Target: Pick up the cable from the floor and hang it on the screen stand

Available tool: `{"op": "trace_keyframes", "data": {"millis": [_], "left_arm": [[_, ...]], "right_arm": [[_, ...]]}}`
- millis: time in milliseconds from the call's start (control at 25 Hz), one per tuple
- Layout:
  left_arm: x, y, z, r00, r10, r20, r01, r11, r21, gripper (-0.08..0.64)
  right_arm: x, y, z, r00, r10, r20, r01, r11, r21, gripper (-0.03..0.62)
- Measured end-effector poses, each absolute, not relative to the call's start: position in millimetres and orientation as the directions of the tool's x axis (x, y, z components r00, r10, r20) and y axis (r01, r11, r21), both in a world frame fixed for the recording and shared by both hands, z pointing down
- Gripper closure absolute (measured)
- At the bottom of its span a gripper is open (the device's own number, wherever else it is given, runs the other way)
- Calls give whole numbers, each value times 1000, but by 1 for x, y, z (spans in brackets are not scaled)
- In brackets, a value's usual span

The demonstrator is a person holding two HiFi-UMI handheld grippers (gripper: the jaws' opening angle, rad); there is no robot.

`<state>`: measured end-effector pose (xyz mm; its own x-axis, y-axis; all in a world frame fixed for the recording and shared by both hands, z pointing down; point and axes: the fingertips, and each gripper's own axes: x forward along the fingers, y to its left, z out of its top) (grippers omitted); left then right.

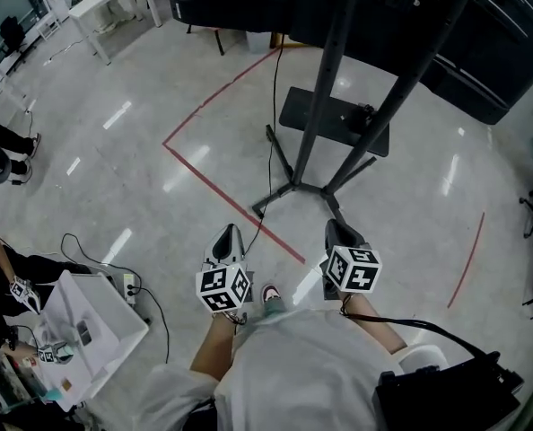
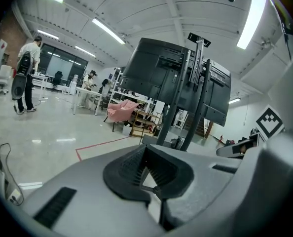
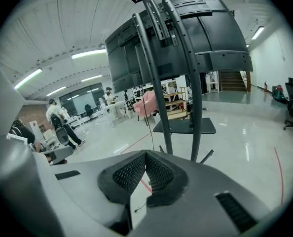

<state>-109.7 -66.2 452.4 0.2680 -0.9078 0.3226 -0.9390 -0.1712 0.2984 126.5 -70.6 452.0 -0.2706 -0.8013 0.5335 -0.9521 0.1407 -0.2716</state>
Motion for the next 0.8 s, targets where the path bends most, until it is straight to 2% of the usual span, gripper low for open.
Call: {"op": "trace_keyframes", "data": {"millis": [280,480,680,800], "left_arm": [[-103,-80,471,245,-890,385,-948,-137,286,560],[-105,-85,514,191,-876,444,-954,-60,293,560],[-107,-93,600,121,-850,513,-961,29,273,560],[-98,-109,675,124,-843,523,-962,27,272,561]], "right_arm": [[125,-103,475,-304,-761,574,-942,151,-299,575],[123,-139,513,-358,-729,584,-931,231,-282,575],[114,-181,586,-417,-696,585,-909,333,-252,575],[113,-208,642,-450,-688,570,-891,391,-231,575]]}}
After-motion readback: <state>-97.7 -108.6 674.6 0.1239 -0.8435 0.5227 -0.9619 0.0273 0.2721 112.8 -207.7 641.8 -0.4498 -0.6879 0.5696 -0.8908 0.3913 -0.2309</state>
